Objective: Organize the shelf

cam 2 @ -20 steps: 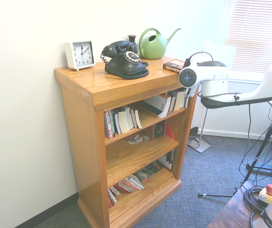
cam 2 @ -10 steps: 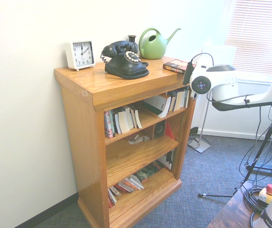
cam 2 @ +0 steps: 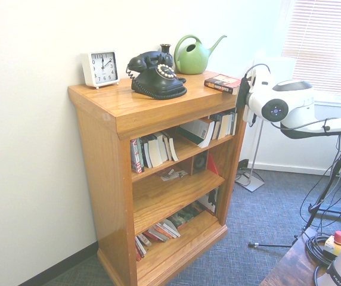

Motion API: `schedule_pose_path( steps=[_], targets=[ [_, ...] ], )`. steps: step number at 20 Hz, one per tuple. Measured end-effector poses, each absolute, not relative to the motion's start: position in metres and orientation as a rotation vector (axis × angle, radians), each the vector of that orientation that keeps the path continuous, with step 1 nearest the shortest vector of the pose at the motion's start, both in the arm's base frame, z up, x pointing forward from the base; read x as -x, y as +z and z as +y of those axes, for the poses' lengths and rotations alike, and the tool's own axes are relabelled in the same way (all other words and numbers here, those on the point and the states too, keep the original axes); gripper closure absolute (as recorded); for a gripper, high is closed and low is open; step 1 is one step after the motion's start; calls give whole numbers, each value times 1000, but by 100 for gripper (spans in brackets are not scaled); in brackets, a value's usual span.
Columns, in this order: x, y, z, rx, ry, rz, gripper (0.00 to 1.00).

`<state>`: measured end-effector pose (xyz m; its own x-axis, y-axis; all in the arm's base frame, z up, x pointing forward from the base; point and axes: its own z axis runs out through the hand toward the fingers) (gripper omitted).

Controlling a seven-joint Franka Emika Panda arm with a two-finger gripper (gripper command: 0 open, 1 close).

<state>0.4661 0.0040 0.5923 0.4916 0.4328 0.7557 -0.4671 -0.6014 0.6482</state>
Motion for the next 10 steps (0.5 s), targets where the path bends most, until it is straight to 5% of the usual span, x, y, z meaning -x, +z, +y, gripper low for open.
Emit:
schedule_pose_path(
  steps=[9,10],
  targets=[
    [-511,593,4,-1847,1261,26,0],
    [-512,593,8,-1849,1264,32,100]
  ],
)
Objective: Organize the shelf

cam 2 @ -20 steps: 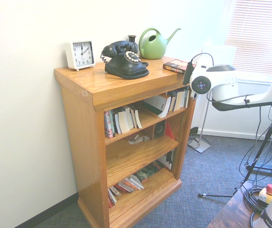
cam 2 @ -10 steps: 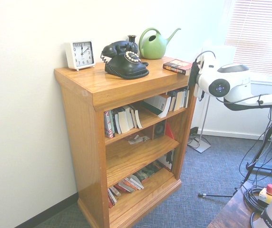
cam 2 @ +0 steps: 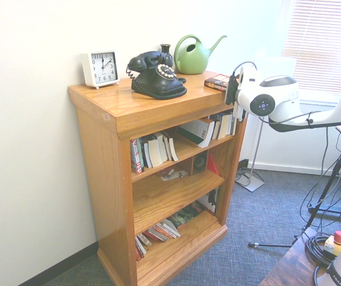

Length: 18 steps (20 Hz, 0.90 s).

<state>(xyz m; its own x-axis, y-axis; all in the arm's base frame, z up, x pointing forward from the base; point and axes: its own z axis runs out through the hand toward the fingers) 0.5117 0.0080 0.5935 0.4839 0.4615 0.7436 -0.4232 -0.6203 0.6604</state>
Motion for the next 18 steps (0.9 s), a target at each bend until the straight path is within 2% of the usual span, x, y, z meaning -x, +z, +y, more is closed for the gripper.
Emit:
schedule_pose_path(
  steps=[18],
  targets=[
    [-498,590,15,-1867,1258,43,100]
  ],
)
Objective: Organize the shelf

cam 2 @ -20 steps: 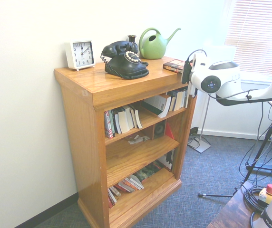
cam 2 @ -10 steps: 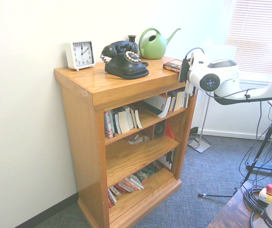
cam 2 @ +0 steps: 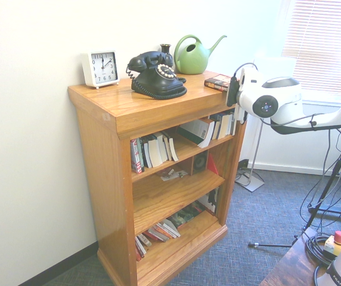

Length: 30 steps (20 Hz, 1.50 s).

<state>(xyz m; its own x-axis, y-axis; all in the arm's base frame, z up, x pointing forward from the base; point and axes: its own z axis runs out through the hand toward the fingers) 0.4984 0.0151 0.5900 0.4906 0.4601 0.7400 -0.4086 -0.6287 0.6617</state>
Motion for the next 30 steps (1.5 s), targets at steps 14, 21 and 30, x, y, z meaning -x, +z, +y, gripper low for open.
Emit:
schedule_pose_path(
  steps=[14,21,30],
  targets=[
    [-488,592,22,-1879,1282,6,100],
    [-445,621,19,-1962,1355,-152,100],
    [-353,638,-4,-2186,1472,-371,100]
  ],
)
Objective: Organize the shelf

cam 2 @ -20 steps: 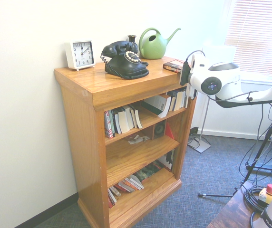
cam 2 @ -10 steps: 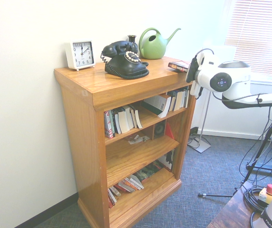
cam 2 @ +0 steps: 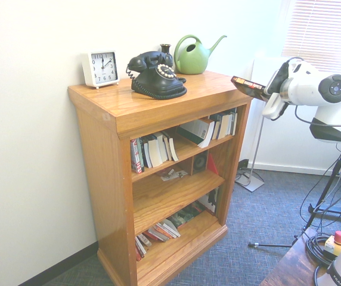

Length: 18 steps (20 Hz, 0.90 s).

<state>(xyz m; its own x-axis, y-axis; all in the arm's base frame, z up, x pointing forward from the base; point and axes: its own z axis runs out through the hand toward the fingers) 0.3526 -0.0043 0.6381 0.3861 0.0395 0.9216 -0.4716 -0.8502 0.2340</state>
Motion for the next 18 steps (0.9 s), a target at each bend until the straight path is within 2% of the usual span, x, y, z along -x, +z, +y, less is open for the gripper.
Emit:
schedule_pose_path(
  steps=[8,18],
  targets=[
    [-351,583,16,-2541,1405,-466,100],
    [-407,510,46,-2791,1270,-499,100]
  ],
)
